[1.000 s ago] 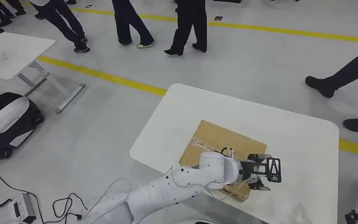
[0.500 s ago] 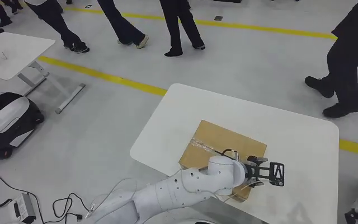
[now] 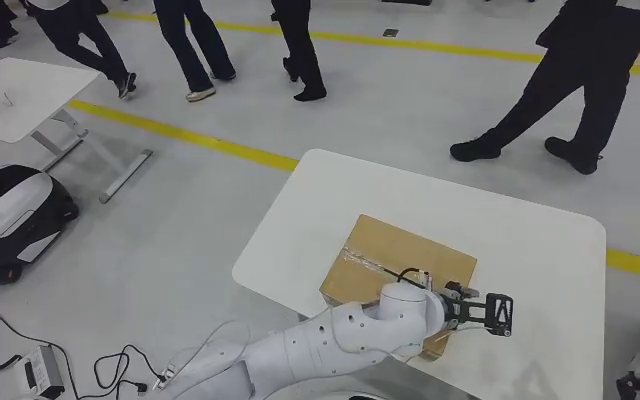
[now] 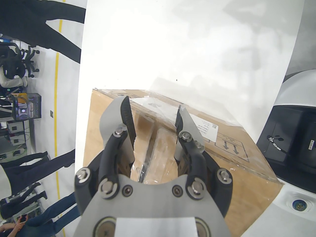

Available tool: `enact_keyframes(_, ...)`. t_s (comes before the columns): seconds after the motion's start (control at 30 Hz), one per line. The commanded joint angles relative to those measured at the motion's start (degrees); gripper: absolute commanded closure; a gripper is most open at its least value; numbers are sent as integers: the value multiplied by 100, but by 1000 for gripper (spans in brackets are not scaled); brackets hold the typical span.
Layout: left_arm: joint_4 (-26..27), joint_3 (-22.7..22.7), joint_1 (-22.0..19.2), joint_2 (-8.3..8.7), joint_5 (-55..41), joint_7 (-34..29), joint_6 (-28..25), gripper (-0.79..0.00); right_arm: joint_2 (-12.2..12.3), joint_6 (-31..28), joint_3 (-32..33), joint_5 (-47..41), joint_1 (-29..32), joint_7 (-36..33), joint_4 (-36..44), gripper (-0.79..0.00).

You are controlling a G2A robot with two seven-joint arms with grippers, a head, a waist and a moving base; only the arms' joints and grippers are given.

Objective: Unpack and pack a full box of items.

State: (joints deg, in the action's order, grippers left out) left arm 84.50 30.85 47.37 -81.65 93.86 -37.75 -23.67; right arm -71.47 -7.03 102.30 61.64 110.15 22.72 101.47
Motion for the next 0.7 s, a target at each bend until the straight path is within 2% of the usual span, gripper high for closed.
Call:
enact_keyframes(0.0,36,24,20,-10,29,-12,-6,-182,-4,-7,-1,13,-6,-18,0,0)
enact_keyframes(0.17,153,117,102,-23,73,-12,0,-95,-19,-26,-26,62,-10,-33,3,0)
enact_keyframes(0.27,241,188,161,-22,105,-12,0,0,-28,-24,-50,90,-21,-43,3,0)
enact_keyframes(0.47,492,451,339,26,210,39,67,0,-47,-12,-109,163,-36,-73,23,0)
enact_keyframes(0.67,971,924,664,171,387,242,-1,0,-63,-49,-175,177,-60,-157,33,0)
